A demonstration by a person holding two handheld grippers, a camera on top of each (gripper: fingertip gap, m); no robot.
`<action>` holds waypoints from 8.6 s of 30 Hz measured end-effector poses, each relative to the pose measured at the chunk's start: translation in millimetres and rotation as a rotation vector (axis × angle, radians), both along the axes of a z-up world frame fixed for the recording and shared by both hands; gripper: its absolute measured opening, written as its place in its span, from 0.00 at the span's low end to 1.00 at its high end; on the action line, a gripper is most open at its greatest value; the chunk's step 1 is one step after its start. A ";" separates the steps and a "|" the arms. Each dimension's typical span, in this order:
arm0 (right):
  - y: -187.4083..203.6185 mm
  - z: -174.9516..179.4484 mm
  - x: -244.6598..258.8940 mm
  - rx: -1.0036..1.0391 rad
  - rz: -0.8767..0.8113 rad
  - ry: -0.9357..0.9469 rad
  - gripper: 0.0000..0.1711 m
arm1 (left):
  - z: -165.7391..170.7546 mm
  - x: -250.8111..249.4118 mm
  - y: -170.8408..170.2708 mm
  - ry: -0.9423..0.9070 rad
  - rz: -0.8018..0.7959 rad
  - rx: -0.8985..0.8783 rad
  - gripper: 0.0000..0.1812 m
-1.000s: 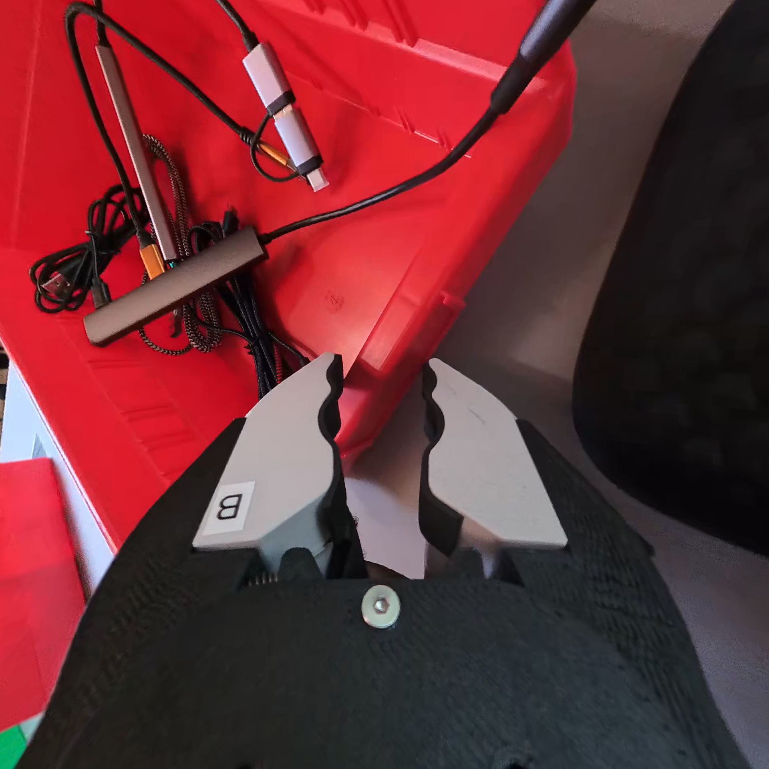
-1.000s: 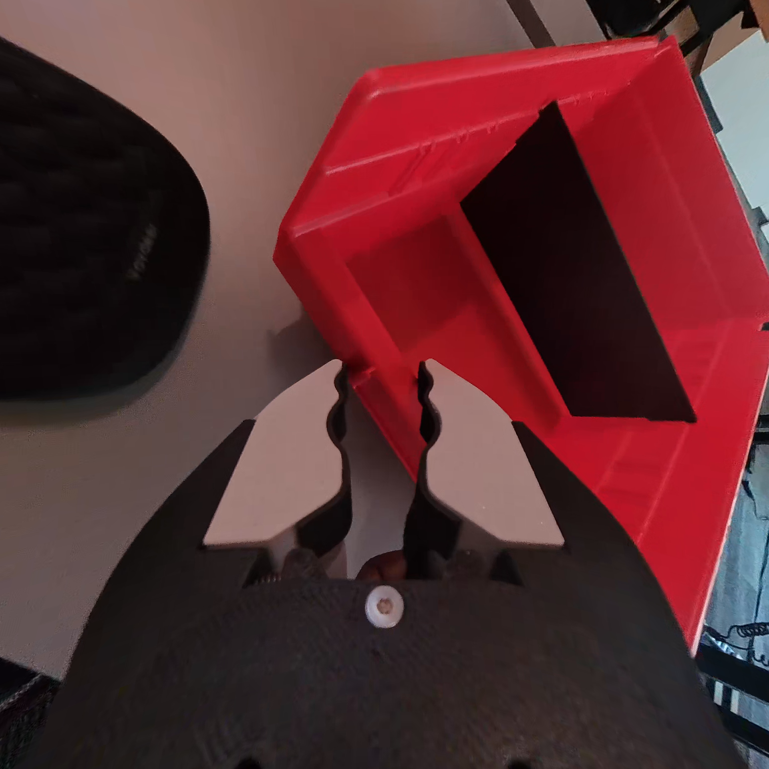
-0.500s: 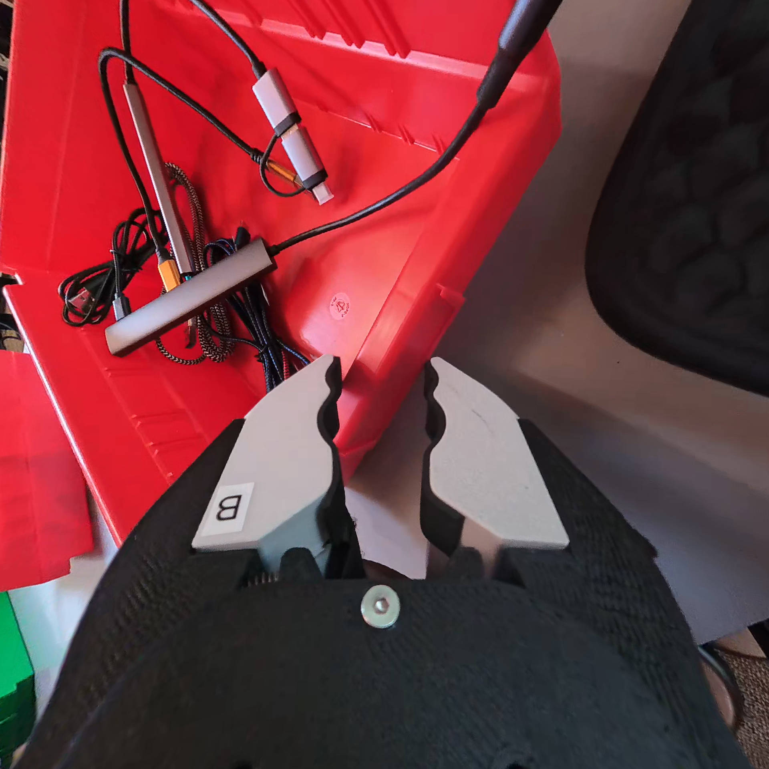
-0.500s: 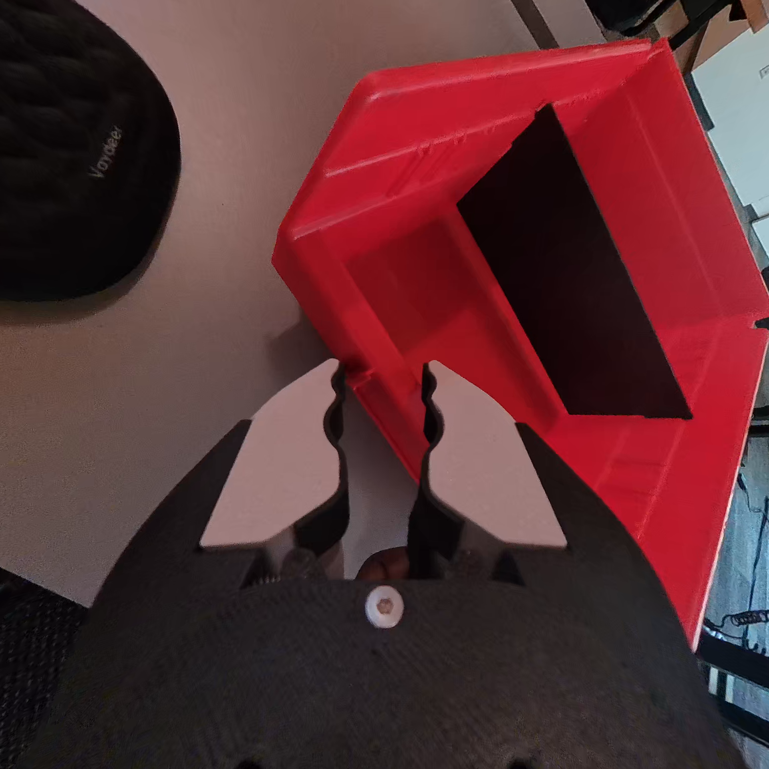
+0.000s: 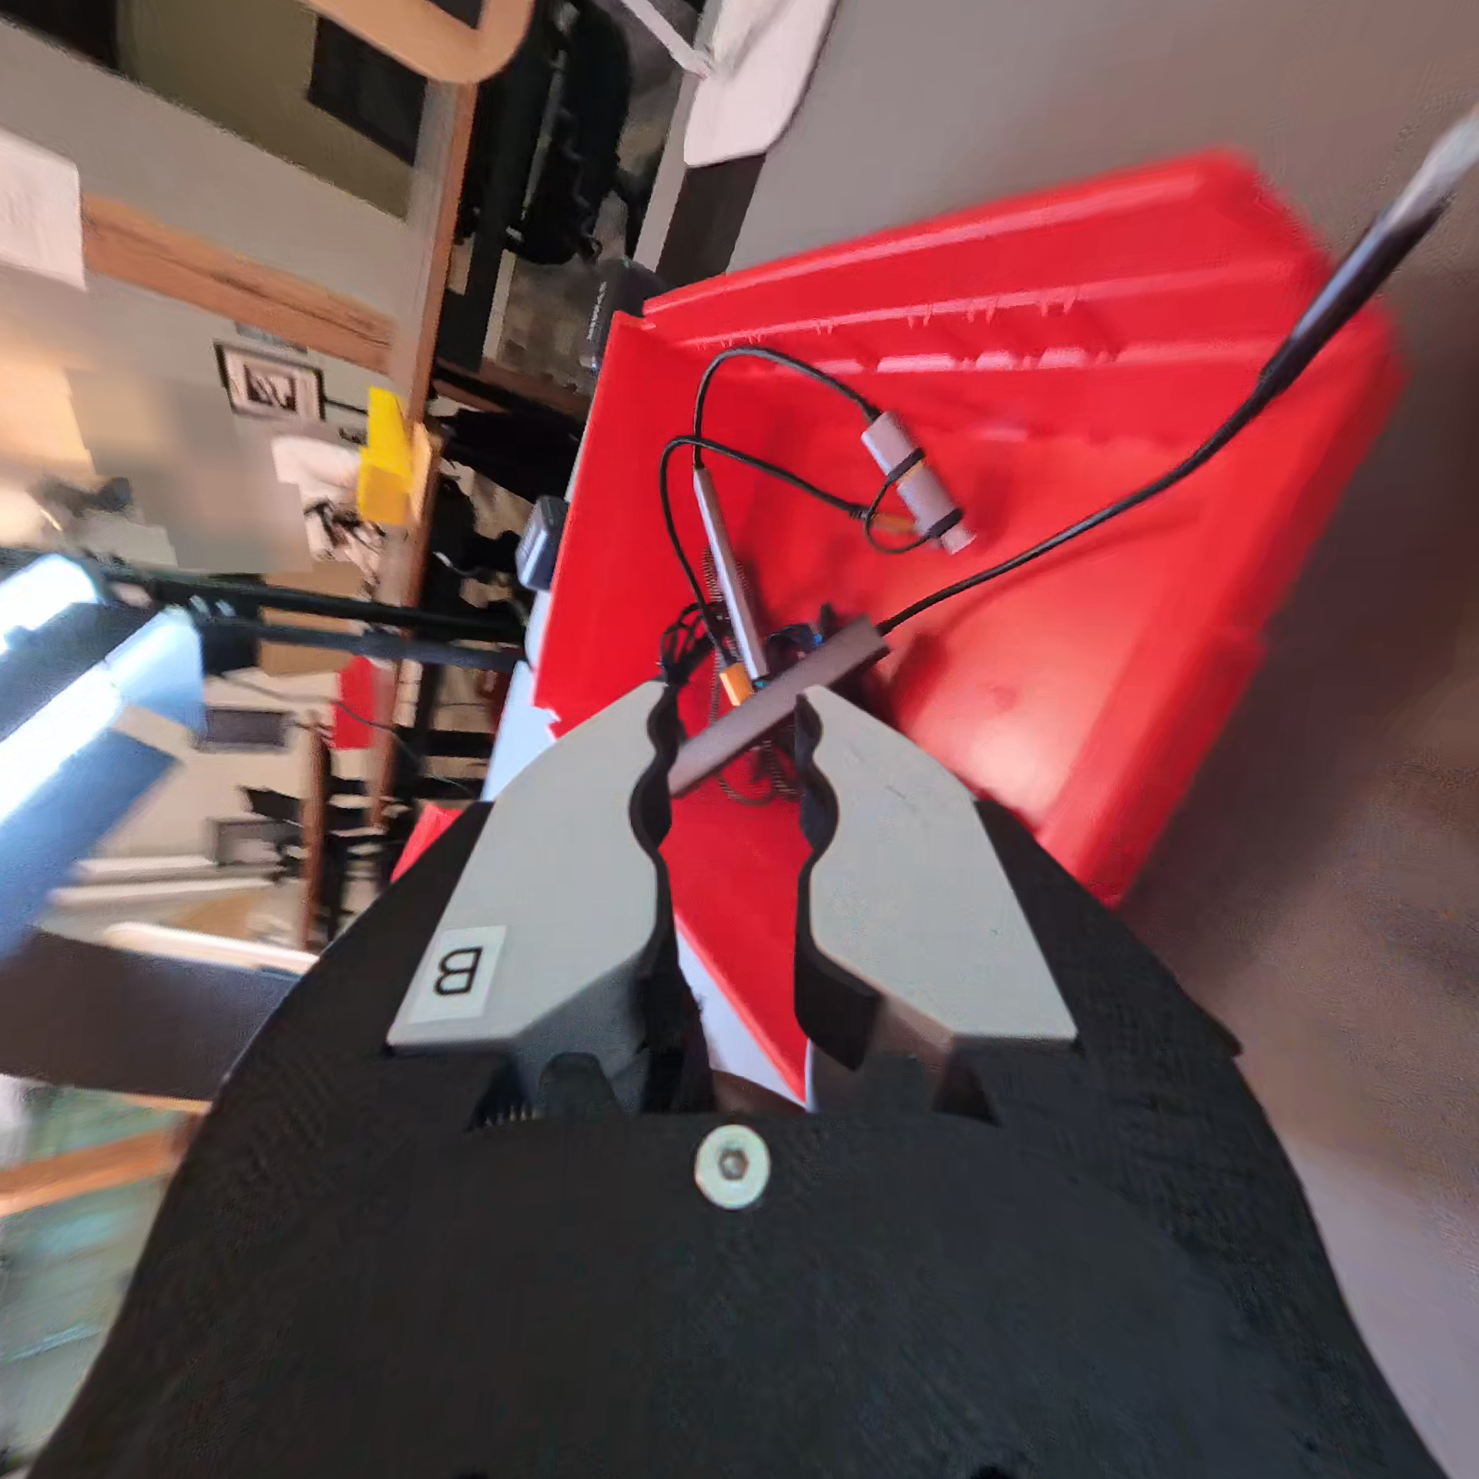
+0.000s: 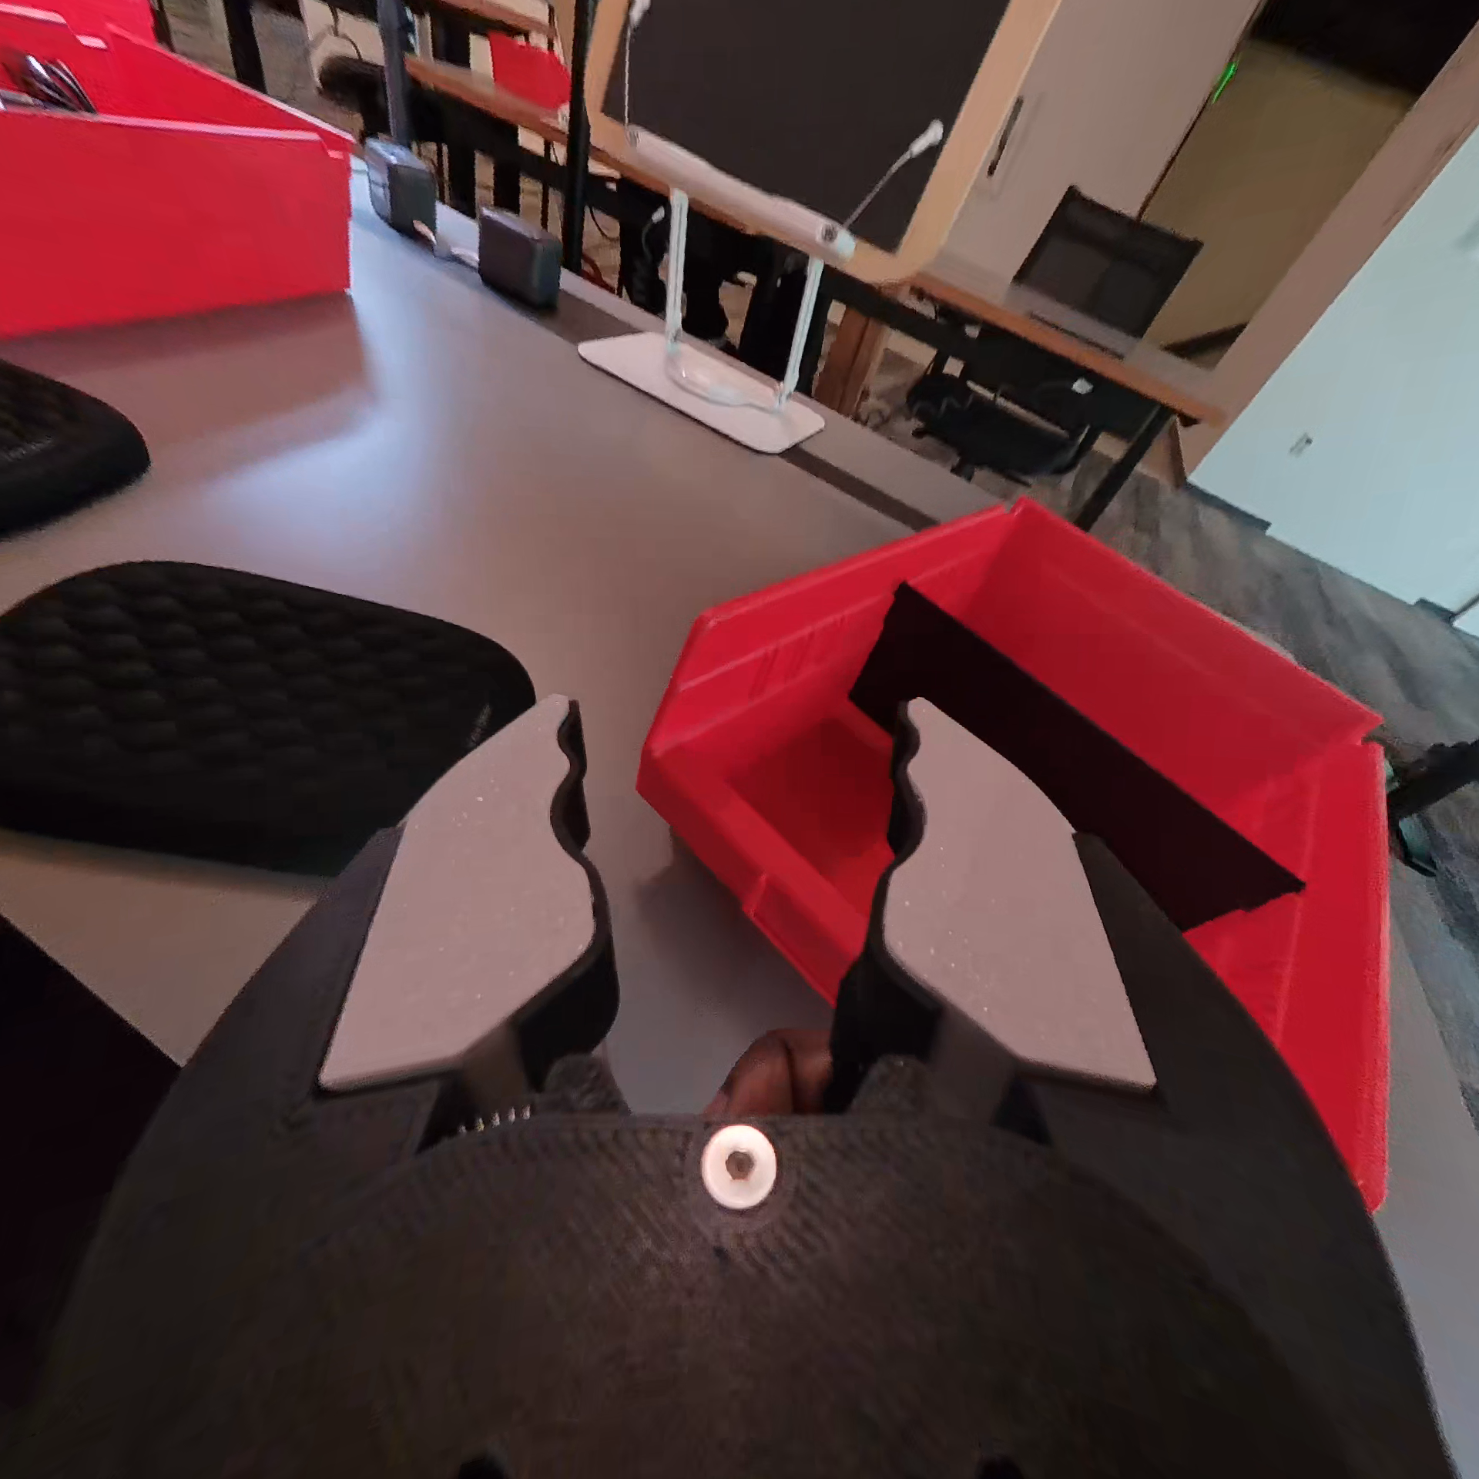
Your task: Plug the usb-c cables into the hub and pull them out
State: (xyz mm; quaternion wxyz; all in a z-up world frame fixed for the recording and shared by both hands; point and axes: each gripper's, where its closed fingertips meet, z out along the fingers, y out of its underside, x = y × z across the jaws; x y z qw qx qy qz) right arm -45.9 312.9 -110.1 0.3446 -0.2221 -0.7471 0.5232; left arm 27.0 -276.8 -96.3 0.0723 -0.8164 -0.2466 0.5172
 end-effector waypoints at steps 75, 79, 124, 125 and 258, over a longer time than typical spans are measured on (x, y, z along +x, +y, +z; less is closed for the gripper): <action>-260.6 44.0 76.8 0.400 0.404 0.589 0.20 | 56.3 -25.0 285.8 -0.133 -0.584 1.403 0.06; -280.9 27.2 51.6 0.507 0.336 0.665 0.19 | 42.4 -14.2 303.7 -0.288 -0.631 1.443 0.06; -245.3 -47.3 13.4 0.310 0.038 0.097 0.03 | -63.5 -81.8 263.2 0.072 -0.086 0.927 0.13; -254.9 -45.2 22.7 0.339 0.074 0.145 0.03 | -63.3 -82.7 266.4 0.088 -0.093 0.895 0.13; -298.1 -45.0 45.8 -0.068 0.259 -0.294 0.06 | -37.4 -34.8 285.3 0.277 -0.488 0.653 0.12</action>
